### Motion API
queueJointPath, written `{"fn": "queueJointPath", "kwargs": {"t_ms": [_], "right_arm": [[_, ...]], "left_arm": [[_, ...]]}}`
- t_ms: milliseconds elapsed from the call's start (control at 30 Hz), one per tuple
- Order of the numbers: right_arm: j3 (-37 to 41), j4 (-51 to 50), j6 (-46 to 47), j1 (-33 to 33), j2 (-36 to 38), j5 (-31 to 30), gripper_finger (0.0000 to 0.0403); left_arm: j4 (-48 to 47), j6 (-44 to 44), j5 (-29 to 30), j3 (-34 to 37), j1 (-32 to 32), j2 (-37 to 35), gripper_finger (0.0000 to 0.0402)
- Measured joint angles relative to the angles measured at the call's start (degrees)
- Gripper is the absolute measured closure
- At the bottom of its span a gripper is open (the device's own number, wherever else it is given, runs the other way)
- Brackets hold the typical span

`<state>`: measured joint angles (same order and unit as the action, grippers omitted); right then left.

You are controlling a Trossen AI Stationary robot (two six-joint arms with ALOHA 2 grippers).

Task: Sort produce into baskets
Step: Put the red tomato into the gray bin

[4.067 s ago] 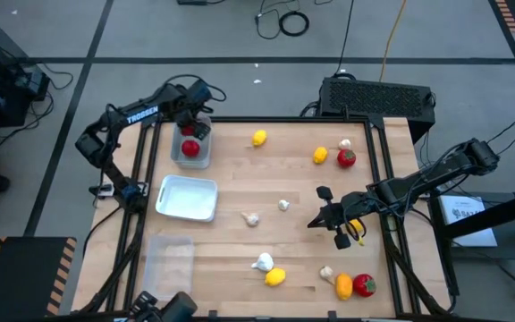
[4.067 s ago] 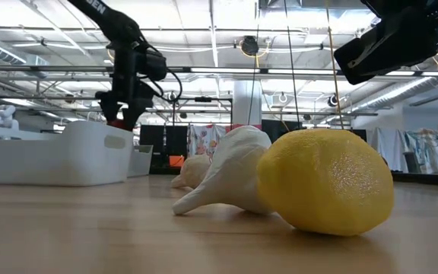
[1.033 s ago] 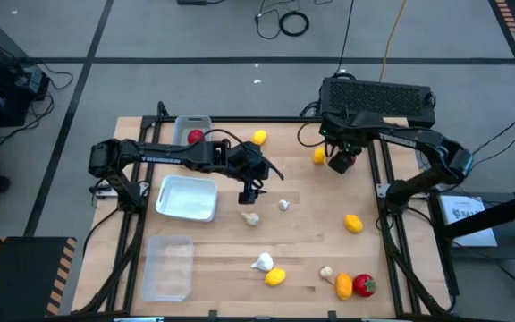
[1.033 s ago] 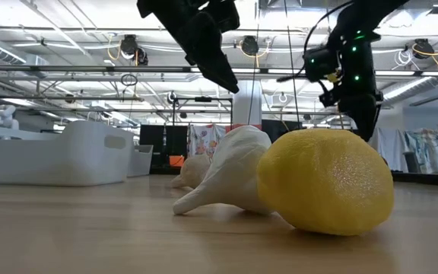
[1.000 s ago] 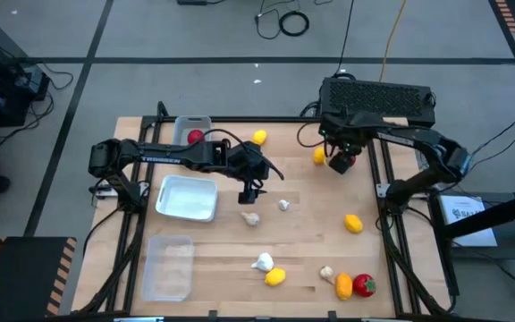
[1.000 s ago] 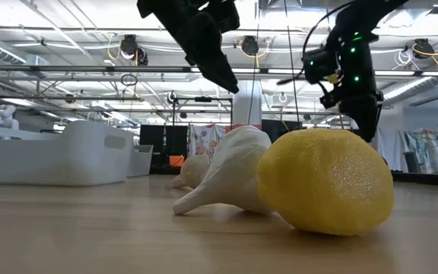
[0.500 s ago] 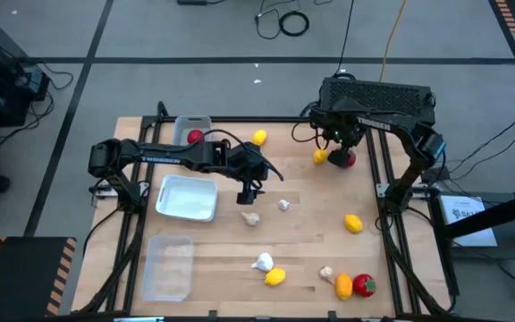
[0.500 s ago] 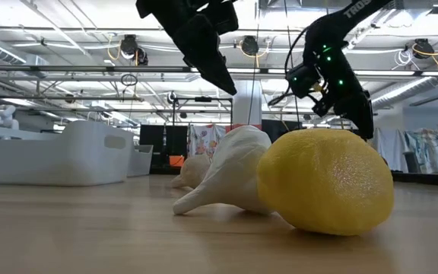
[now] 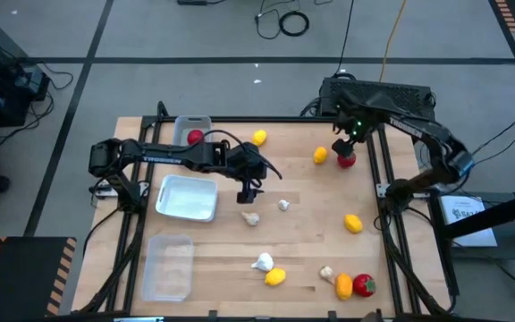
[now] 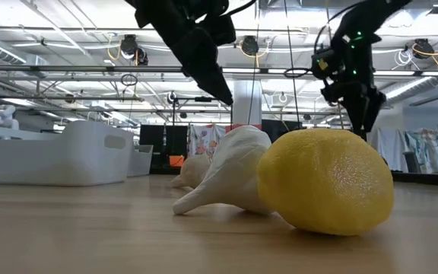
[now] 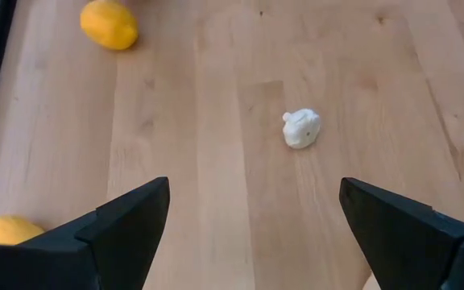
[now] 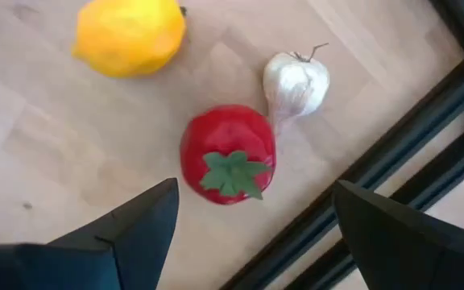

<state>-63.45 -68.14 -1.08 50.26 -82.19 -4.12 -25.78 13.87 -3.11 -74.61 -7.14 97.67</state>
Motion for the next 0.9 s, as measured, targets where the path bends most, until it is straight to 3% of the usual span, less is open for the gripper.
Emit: {"fn": "queueJointPath", "kwargs": {"t_ms": [433,900], "right_arm": [[10.6,12.9,1.3,0.4,0.4,0.7,0.0085],[16.8,19.1,6.5,0.2,0.4,1.3,0.0085]], "left_arm": [[0.0,-0.1,0.0,0.0,0.0,0.0,0.0032],[0.0,-1.5,0.0,0.0,0.0,0.0,0.0032]]}}
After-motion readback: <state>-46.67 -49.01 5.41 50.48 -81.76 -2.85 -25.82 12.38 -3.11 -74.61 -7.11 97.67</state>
